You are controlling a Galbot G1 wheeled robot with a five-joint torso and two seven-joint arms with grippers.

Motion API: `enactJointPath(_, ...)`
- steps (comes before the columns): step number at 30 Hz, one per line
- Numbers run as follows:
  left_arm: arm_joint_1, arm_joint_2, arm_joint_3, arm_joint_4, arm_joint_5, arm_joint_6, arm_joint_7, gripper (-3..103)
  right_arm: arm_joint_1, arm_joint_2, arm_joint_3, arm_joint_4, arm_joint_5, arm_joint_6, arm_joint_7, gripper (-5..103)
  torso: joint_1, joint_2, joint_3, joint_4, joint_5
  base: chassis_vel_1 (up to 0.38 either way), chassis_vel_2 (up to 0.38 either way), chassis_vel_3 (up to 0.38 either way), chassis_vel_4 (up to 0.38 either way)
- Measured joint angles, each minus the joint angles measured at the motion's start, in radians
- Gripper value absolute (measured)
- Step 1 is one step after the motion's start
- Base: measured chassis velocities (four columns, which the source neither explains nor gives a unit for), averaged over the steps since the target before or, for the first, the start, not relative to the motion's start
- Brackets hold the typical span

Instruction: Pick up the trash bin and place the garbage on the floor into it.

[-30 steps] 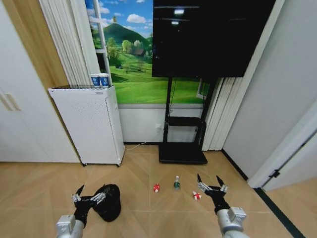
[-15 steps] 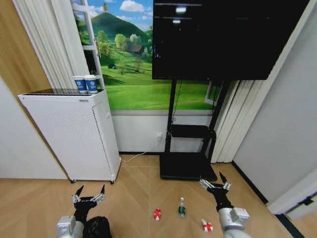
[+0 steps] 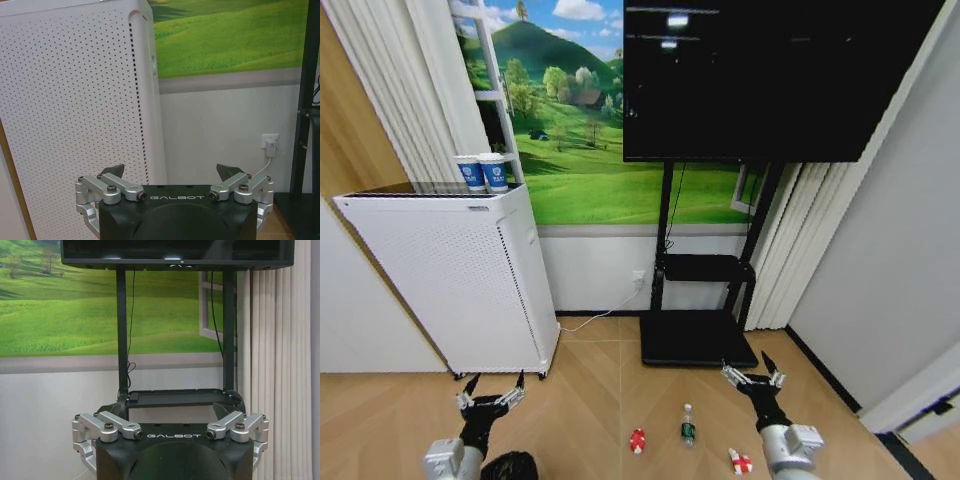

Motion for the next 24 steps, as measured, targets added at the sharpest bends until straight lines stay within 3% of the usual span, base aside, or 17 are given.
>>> enactJointPath(24,0.048,-0.015,-0.009,-0.005,0.012,-0.011,0.002,100,-0.009,0.015,-0.002,-0.003,-0.001,0.014,-0.020,100,-0.045,-0.103,-0.058,0.0002,-0.0001,0.000,0.000,0.000,0.000)
